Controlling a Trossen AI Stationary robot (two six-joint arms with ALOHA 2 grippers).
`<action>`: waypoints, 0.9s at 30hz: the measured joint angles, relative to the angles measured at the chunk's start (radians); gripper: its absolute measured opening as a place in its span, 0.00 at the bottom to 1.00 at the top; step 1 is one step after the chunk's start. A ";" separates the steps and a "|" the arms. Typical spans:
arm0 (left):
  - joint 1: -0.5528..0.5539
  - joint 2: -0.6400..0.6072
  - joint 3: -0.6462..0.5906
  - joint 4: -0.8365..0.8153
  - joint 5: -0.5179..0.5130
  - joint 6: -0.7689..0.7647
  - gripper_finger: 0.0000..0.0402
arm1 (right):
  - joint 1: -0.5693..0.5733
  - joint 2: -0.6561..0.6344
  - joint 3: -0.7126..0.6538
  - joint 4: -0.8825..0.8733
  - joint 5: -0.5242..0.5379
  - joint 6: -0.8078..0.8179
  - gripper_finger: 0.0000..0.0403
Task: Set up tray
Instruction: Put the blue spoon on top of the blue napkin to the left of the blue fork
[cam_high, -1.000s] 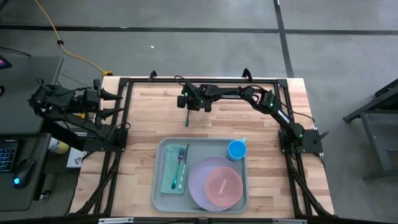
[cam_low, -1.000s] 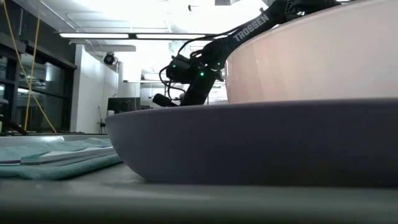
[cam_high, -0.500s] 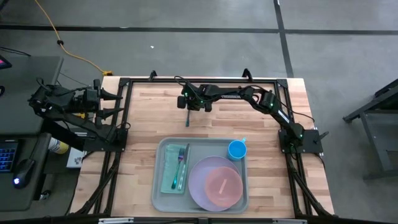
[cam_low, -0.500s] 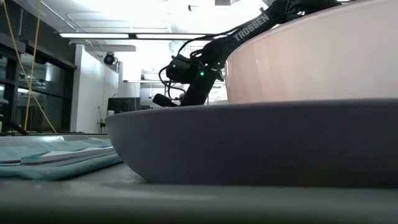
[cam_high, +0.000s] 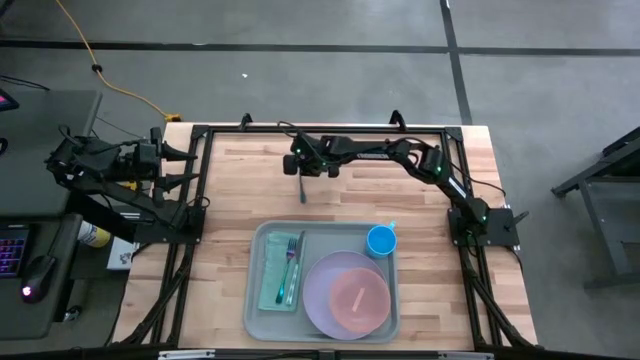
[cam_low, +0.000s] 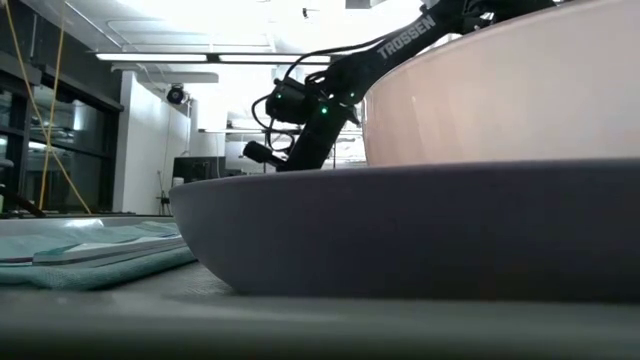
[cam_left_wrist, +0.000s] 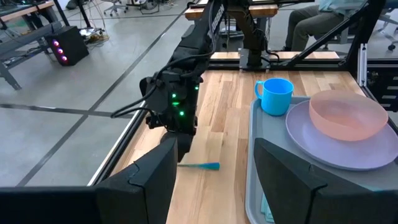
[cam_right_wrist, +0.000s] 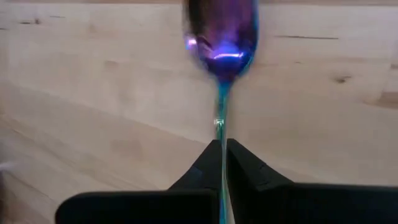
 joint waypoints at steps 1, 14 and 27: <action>0.000 0.000 0.000 0.000 0.000 0.000 0.60 | 0.000 -0.002 0.000 -0.002 0.000 0.000 0.00; 0.000 0.000 0.000 0.000 0.013 -0.006 0.60 | 0.018 -0.004 0.000 0.045 0.016 -0.015 0.00; 0.000 0.000 0.000 -0.001 0.018 -0.007 0.60 | 0.068 -0.105 0.001 0.085 0.012 -0.178 0.00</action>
